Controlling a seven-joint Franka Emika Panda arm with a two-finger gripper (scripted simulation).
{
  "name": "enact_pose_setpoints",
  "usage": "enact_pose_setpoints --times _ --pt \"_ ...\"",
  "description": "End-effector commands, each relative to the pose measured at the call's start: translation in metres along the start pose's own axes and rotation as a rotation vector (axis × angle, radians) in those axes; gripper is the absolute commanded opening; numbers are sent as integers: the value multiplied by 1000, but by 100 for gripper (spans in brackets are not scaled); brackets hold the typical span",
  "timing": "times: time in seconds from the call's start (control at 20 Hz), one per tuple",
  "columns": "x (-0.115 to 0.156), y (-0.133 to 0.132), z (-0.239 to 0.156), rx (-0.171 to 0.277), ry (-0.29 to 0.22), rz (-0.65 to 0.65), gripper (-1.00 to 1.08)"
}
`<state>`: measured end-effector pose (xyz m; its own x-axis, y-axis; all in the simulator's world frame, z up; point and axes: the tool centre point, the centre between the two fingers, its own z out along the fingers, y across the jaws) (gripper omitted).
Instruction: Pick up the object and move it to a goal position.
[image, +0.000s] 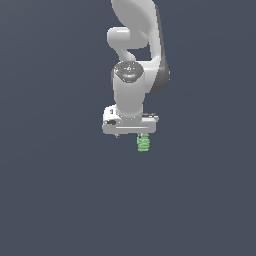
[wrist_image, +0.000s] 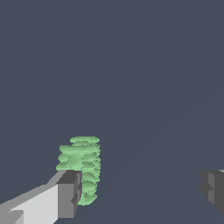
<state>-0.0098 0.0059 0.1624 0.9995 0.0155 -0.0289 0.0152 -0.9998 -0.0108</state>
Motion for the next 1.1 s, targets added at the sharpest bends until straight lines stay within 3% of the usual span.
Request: enact_pose_setpoints --times 0.0,0.5,1.05 --pt "0 0 0 0 0 0 100" --pt "7 25 -3 6 5 32 100" --pt "-7 -9 19 -2 12 18 100"
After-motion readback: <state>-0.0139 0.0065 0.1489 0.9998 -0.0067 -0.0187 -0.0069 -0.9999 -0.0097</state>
